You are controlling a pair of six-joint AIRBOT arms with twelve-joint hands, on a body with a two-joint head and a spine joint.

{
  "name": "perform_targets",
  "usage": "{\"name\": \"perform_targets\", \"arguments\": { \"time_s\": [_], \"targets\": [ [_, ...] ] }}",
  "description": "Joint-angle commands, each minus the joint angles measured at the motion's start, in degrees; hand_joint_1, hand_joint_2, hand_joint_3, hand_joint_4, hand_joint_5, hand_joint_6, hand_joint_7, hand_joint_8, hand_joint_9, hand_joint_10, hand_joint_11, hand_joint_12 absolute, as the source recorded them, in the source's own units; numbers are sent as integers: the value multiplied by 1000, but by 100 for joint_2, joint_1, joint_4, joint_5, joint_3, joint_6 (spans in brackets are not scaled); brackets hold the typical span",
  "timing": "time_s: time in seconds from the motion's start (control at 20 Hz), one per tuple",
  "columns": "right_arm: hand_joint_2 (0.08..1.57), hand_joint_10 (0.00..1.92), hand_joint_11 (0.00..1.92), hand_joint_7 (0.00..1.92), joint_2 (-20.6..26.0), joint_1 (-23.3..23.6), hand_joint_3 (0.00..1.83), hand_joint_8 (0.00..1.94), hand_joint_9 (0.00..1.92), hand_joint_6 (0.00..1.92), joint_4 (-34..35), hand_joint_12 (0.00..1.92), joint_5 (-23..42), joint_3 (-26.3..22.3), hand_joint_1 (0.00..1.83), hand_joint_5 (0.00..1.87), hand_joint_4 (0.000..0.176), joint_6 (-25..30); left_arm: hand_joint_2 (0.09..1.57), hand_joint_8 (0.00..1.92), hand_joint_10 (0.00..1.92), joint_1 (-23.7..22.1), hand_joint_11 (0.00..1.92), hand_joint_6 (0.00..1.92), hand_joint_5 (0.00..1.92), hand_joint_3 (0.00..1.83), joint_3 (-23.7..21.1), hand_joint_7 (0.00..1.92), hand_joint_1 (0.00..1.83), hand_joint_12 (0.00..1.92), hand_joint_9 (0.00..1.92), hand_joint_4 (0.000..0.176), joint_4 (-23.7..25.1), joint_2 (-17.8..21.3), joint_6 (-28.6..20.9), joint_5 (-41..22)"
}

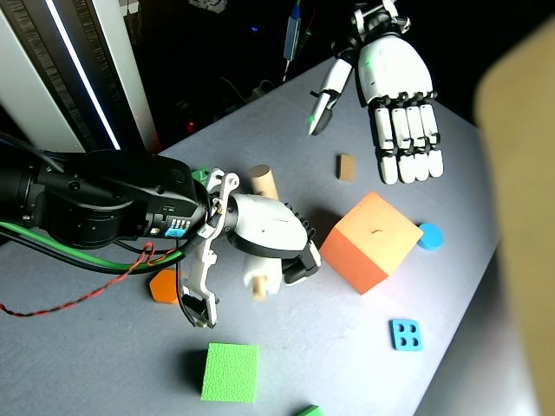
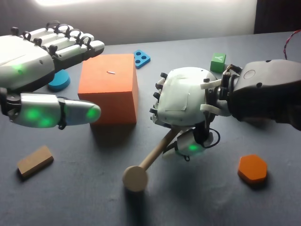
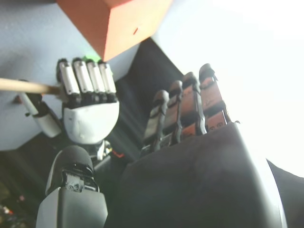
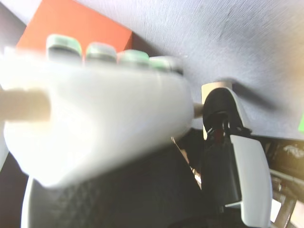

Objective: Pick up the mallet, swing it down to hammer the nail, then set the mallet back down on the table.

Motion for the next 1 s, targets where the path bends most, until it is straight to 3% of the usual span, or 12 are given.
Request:
{"name": "perform_targets", "arguments": {
  "time_s": [0.0, 0.1, 0.15, 0.3, 0.45, 0.55, 0.6, 0.7, 0.8, 0.95],
  "targets": [
    [1099, 1210, 446, 775, 5, 19, 0, 1113, 655, 1049, 36, 1470, 201, 17, 25, 718, 0, -37, 1145, 0, 0, -69, 0, 0, 0, 0, -3, 0, 0, 0, 0, 0, -79, 84, -12, -601],
    [1079, 721, 454, 867, -12, -35, 0, 570, 739, 525, 36, 1199, 219, 34, 26, 787, 0, -36, 1138, 0, 0, -70, 0, 0, 0, 0, -37, 0, 0, 0, 0, 0, -69, 93, -22, -597],
    [1086, 576, 420, 897, -11, -50, 0, 385, 758, 335, 36, 1170, 218, 31, 4, 814, 0, -32, 1137, 0, 0, -67, 0, 0, 0, 0, -44, 0, 0, 0, 0, 0, -55, 99, -39, -597],
    [1057, 171, 251, 835, 56, -71, 0, 25, 712, 27, 36, 1083, 219, 21, 0, 747, 0, 54, 1134, 0, 0, -79, 0, 0, 0, 0, -52, 0, 0, 0, 0, 0, -12, 105, -80, -596],
    [1034, 33, 50, 590, 153, 15, 0, 0, 523, 0, 36, 1080, 298, 21, 0, 554, 0, 253, 1143, 0, 0, -81, 0, 0, 0, 0, -70, 0, 0, 0, 0, 0, 1, 111, -96, -596],
    [1044, 1, 1, 432, 230, 141, 1, 1, 388, 0, 37, 942, 404, 16, 0, 414, 0, 604, 1137, 0, 0, -81, 0, 0, 0, 0, -84, 0, 0, 0, 0, 0, 1, 113, -96, -591],
    [1037, 0, 0, 351, 276, 206, 0, 4, 317, 0, 37, 805, 512, 0, 0, 339, 0, 837, 1137, 0, 0, -81, 0, 0, 0, 0, -88, 0, 0, 0, 0, 0, 1, 115, -97, -591],
    [1032, 7, 0, 161, 430, 321, 0, 11, 129, 6, 38, 334, 756, -107, 0, 173, 0, 1211, 1142, 0, 0, -80, 0, 0, 0, 0, -88, 0, 0, 0, 0, 0, 1, 116, -133, -591],
    [1015, 8, 0, 98, 632, 386, 0, 5, 50, 6, 38, 50, 990, -307, 0, 101, 0, 1544, 1143, 0, 0, -79, 0, 0, 0, 0, -84, 0, 0, 0, 0, 0, 1, 119, -173, -590],
    [1028, 4, 0, 56, 1197, 459, 2, 3, 13, 1, 37, 0, 1178, -929, 0, 69, 0, 2061, 1151, 0, 0, -74, 0, 0, 0, 3, -81, 0, 0, 0, 0, 0, 28, 133, -265, -591]
  ]
}}
